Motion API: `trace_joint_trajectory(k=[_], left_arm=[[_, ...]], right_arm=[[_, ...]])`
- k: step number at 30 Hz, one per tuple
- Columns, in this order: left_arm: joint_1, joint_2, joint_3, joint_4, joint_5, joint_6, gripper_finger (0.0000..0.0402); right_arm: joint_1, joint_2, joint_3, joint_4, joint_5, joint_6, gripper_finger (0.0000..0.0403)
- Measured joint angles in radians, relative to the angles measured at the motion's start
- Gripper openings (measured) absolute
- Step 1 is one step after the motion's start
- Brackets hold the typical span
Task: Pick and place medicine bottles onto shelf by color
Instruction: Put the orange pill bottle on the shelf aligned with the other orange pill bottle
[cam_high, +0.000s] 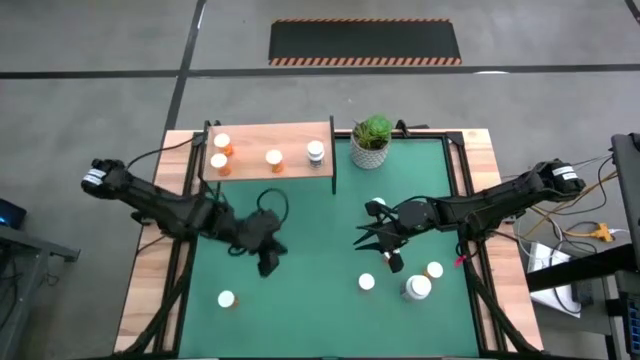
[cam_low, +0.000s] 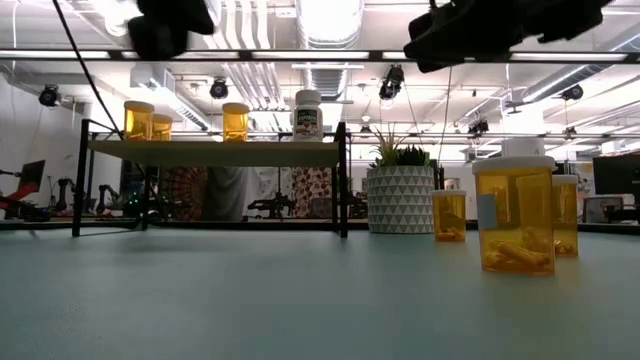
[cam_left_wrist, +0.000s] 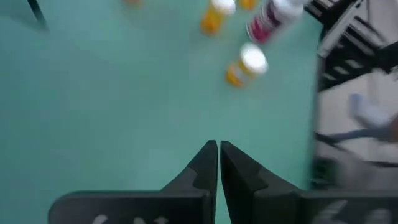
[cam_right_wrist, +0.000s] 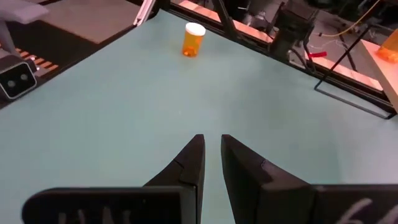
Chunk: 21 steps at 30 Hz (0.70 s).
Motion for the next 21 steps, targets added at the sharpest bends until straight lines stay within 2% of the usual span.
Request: trace_joint_trajectory(k=[6, 10, 13, 15, 21], left_arm=[[-0.161, 0.024, 0.002, -0.147, 0.124, -0.547, 0.0000], [-0.232, 0.106, 0.030, -0.256, 0.317, -0.833, 0.0000], [-0.271, 0.195, 0.072, -0.262, 0.489, -0.922, 0.0000], [-0.286, 0.243, 0.104, -0.264, 0.556, -0.949, 0.0000], [-0.336, 0.332, 0.133, -0.326, 0.563, -0.958, 0.0000]], right_arm=[[-0.003, -0.003, -0.019, 0.019, 0.000, -0.019, 0.0043], [-0.002, -0.006, -0.008, 0.020, 0.000, -0.019, 0.0043], [-0.002, -0.006, -0.009, 0.019, 0.000, -0.024, 0.0043], [-0.002, -0.006, -0.010, 0.020, 0.000, -0.028, 0.0043], [-0.003, -0.006, -0.012, 0.019, 0.000, -0.034, 0.0043]])
